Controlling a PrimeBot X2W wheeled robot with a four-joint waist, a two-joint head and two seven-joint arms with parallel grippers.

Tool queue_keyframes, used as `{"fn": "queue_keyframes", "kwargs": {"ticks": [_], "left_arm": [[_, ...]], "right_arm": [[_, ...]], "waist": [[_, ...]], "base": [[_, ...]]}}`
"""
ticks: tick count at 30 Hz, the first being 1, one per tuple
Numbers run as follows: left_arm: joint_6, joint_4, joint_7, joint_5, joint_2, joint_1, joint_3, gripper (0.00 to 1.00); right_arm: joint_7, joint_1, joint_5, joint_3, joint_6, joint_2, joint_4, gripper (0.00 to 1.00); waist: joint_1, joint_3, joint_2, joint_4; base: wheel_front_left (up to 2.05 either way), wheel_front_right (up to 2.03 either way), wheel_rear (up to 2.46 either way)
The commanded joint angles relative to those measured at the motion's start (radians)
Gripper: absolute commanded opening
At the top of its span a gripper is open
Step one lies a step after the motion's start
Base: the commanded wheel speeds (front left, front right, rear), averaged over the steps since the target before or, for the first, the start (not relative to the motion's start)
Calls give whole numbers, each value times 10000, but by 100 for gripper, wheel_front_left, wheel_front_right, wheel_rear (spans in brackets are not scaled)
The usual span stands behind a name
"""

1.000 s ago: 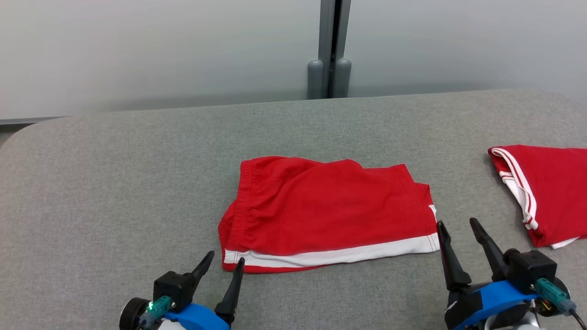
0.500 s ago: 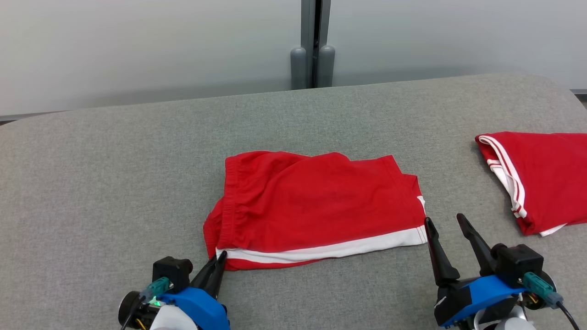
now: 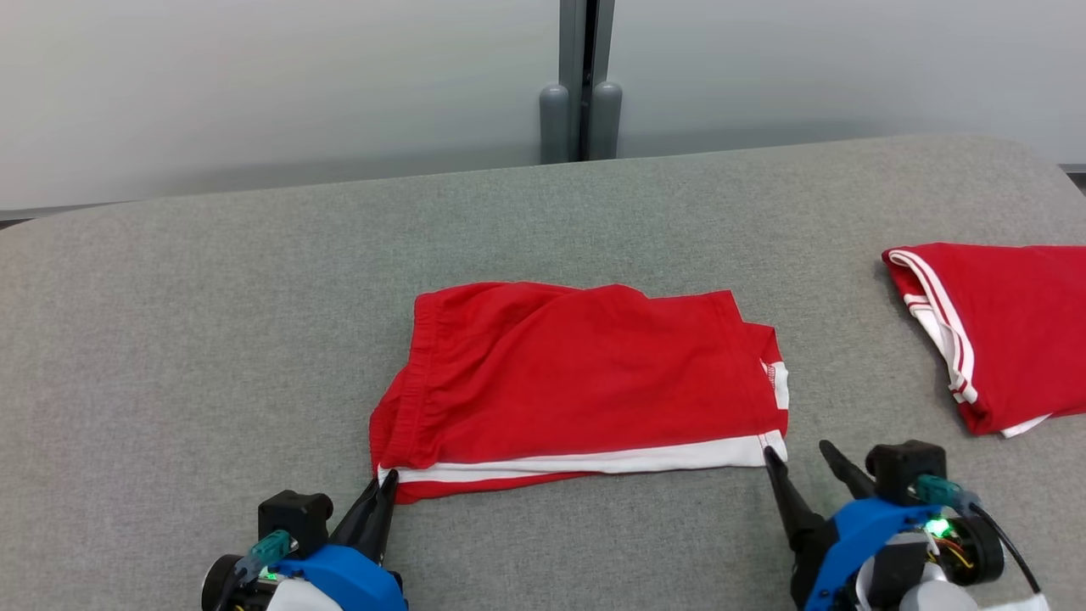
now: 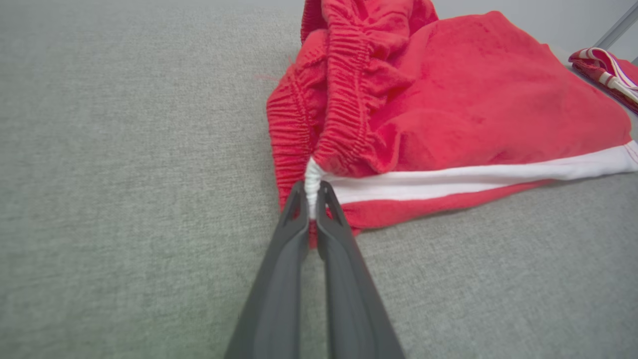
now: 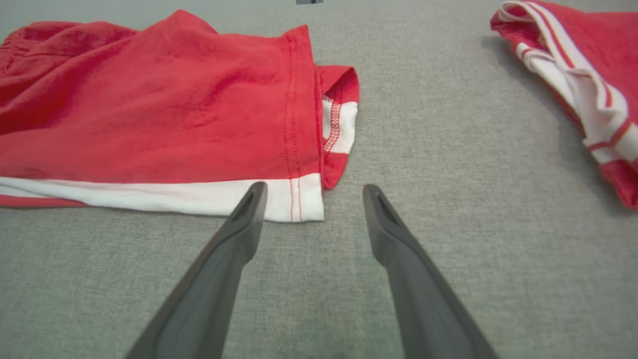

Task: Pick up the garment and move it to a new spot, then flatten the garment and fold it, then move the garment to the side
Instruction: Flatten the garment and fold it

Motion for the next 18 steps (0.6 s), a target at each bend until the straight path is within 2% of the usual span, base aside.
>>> {"fn": "queue_keyframes", "kwargs": {"ticks": [1,8,18], "left_arm": [[27,22,-57,-34,16,-72,12,0],[5,86,-105,-38,15,-346,-171,0],[39,134,-157,-79,229,-478,-167,0]], "right_arm": [[71,-208,-66,76,2,10,153,100],[305,-1105,179,581,2,20,1809,100],[113,-1716,1248,1036,2,34,3305,100]], "waist": [[0,29,-1,-17],[0,139,-1,5],[0,280,-1,47]], "base": [[0,0,0],[0,0,0],[0,0,0]]}}
